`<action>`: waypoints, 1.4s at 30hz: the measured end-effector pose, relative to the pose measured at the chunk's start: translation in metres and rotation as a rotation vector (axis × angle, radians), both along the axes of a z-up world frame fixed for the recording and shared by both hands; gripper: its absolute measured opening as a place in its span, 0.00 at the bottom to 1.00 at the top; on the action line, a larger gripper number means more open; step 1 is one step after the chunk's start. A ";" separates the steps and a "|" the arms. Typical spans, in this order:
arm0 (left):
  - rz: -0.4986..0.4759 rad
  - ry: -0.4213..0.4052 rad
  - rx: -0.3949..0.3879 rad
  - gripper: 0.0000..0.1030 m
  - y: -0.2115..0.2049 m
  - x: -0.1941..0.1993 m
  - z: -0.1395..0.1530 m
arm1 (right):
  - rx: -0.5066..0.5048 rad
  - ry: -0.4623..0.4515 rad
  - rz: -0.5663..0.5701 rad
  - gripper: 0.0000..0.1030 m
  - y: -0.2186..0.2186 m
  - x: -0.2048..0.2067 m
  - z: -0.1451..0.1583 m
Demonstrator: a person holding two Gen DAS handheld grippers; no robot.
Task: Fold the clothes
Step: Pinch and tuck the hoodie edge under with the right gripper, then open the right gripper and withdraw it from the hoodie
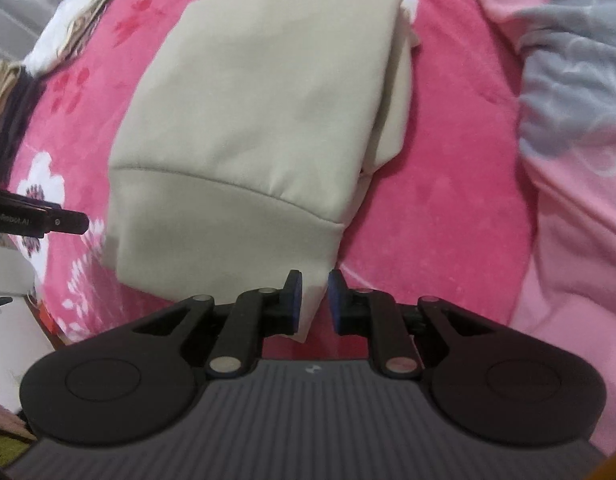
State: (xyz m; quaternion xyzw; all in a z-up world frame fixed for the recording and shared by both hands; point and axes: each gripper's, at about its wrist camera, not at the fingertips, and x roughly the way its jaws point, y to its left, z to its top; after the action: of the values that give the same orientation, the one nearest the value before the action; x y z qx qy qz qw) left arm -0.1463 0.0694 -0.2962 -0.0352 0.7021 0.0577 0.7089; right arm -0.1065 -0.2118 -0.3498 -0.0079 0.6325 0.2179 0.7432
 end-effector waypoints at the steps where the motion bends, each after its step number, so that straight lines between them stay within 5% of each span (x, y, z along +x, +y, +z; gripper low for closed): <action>1: 0.008 0.003 0.010 0.58 0.002 -0.001 0.004 | 0.000 0.002 -0.010 0.14 0.001 0.001 0.001; 42: 0.086 0.062 -0.007 0.61 -0.009 -0.004 0.003 | -0.003 0.027 -0.047 0.26 0.011 0.007 0.012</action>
State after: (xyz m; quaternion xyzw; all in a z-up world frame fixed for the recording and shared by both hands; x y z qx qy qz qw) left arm -0.1503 0.0601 -0.2930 -0.0660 0.7218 0.0869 0.6835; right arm -0.0991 -0.2008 -0.3381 0.0091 0.6427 0.1996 0.7396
